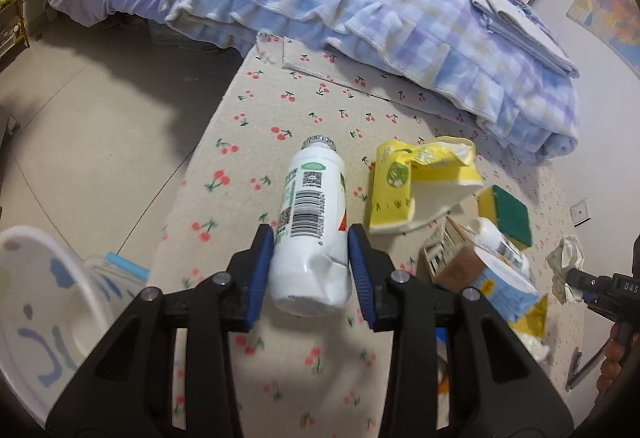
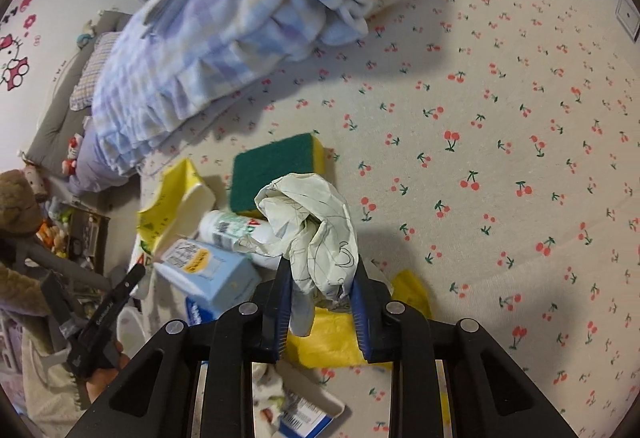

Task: Collect trash
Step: 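Drop the white bottle into the wastebasket with the left tool while the right tool carries paper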

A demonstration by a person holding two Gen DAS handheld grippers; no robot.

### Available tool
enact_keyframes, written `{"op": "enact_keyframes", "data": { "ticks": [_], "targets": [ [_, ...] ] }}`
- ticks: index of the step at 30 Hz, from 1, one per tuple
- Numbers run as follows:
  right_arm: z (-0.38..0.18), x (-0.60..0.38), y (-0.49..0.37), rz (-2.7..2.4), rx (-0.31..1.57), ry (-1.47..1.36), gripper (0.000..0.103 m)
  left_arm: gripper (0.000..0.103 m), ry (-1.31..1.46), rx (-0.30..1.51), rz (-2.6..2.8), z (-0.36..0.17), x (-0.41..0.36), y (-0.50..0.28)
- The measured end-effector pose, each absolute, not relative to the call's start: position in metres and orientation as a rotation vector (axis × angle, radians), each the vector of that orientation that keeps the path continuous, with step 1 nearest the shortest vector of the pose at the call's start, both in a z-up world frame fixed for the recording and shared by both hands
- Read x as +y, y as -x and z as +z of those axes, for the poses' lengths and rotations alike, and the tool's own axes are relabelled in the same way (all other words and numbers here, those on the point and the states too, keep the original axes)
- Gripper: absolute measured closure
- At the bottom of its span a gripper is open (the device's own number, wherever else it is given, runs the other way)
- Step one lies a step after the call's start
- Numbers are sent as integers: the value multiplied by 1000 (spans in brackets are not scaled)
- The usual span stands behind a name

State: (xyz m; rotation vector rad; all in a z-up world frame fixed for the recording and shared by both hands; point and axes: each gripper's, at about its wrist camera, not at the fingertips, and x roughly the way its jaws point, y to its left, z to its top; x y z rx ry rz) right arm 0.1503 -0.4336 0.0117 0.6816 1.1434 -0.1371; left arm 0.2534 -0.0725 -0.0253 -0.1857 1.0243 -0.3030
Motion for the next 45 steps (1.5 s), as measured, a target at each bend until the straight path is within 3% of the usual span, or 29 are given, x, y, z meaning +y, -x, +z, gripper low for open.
{"op": "enact_keyframes", "data": {
  "ticks": [21, 45],
  "targets": [
    [58, -327, -109, 68, 1079, -568, 76, 63, 197, 995, -330, 26, -11, -163],
    [37, -160, -141, 289, 1158, -326, 76, 63, 271, 1031, -72, -6, 123, -139]
  ]
}}
